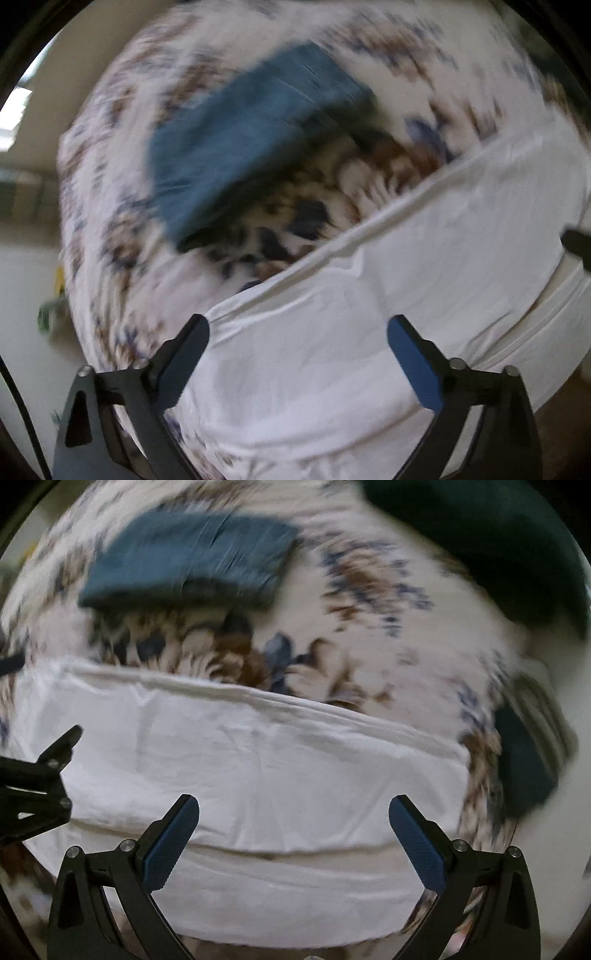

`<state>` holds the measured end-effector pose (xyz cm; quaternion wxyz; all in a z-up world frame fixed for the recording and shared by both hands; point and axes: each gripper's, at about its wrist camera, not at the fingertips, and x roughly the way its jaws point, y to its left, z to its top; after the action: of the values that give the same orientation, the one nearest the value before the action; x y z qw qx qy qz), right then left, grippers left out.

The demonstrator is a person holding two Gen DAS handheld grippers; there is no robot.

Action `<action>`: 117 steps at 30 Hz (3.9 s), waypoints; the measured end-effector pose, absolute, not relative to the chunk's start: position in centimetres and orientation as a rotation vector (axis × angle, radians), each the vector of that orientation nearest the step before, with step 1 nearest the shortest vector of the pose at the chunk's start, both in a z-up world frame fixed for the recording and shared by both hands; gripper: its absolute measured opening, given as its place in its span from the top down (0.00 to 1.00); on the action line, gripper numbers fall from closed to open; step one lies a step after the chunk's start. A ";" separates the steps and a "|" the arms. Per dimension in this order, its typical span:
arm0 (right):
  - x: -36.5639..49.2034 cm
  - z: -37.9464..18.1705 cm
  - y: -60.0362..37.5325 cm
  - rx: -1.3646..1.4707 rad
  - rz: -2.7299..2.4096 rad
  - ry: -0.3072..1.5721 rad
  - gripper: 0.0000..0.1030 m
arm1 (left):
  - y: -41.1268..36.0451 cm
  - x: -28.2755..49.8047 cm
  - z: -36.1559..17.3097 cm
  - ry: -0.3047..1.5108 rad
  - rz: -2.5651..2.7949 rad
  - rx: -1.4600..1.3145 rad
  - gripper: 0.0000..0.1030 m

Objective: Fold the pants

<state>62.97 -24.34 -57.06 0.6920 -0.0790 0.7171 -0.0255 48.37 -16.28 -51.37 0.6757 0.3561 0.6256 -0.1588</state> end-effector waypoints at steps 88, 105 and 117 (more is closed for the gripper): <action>33.6 -61.0 -25.3 0.161 -0.052 1.618 0.11 | -6.2 26.2 -49.6 1.490 0.182 0.039 0.07; 36.0 -63.5 -40.0 0.447 -0.492 1.535 0.89 | -11.4 28.1 -51.4 1.459 0.151 0.198 0.07; 14.2 -64.3 -51.5 1.064 -0.714 1.450 0.88 | -13.7 25.3 -52.4 1.505 0.090 0.200 0.07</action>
<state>14.19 -51.54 -64.34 0.5676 0.4528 0.6169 -0.3037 25.31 -13.70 -52.39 0.7247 0.0907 0.6819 0.0408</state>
